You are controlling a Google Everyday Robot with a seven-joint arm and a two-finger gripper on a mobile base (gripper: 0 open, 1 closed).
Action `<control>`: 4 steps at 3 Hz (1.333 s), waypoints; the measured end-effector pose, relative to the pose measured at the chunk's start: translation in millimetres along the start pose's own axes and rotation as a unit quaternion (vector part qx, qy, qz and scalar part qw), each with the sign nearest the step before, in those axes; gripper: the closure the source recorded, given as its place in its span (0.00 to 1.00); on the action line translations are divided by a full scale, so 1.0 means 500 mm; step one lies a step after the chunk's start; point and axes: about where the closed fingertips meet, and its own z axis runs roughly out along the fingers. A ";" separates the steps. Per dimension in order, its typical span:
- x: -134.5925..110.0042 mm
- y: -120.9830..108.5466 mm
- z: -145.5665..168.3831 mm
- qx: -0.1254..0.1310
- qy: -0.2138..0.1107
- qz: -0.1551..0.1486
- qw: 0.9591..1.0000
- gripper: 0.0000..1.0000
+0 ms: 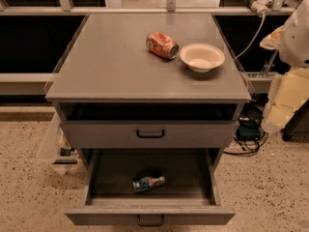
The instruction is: Pick redbull can from middle drawer and place on counter
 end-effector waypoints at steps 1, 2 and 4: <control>0.000 0.000 0.000 0.000 0.000 0.000 1.000 0.00; 0.005 0.010 0.027 0.004 -0.019 0.009 1.000 0.00; -0.051 0.186 0.307 -0.084 -0.187 0.050 0.977 0.00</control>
Offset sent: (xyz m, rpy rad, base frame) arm -0.0090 0.0030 -0.1347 0.3655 -0.1248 -0.0784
